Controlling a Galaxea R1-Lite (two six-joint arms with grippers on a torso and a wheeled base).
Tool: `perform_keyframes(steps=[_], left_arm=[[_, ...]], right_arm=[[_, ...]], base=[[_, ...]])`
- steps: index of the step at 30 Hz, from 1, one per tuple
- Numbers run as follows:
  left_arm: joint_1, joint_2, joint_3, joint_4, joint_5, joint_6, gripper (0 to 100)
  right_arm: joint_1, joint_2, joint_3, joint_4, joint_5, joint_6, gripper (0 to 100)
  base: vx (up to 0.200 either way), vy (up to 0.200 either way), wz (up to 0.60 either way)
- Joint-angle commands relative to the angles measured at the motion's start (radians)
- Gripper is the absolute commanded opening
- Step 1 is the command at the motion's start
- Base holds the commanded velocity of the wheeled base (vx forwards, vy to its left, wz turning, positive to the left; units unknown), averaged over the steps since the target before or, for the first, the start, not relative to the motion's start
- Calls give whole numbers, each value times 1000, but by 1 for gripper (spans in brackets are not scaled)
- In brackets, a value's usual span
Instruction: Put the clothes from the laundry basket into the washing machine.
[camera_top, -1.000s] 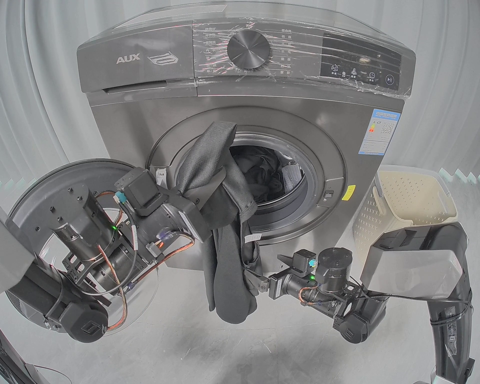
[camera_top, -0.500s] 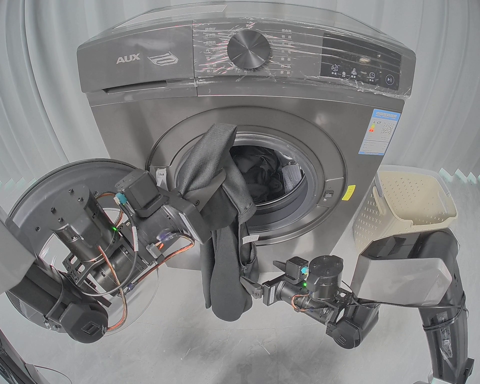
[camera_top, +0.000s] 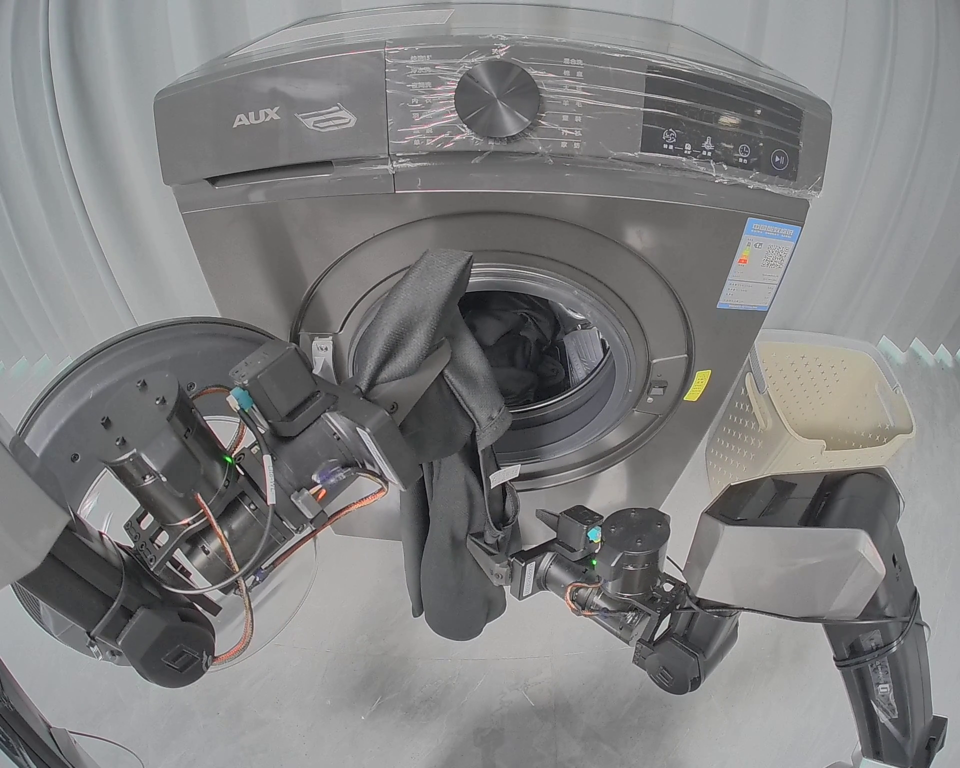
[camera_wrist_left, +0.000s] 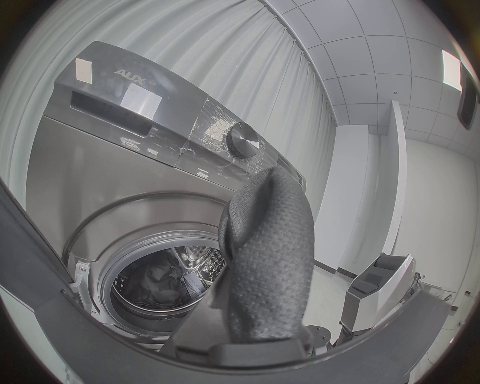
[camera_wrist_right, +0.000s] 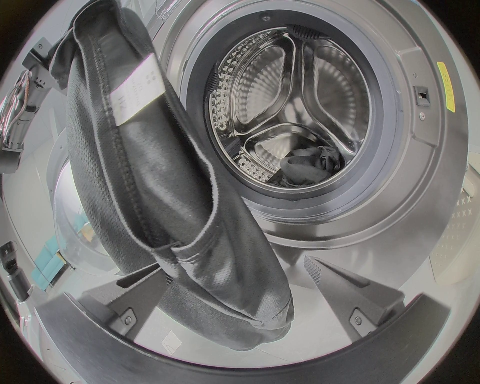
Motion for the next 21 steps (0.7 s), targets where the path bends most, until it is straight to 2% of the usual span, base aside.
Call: perform_keyframes(steps=[1,9,14,21], left_arm=[[3,-2,7,0,0,0,0],[9,4,10,-2,-1,0,0],[11,5,21,-2,-1,0,0],[14,-1,27,-3,3,-12,0]], right_arm=[[-8,6,-10,-3,-1,-3,0],[-23,-25,21,-32,-1,-4,0],[-37,-100,88,-40,1,-18,0],[-98,-275,182,-37,2,-23,0]], base=[[0,0,0],[0,0,0],[0,0,0],[0,0,0]])
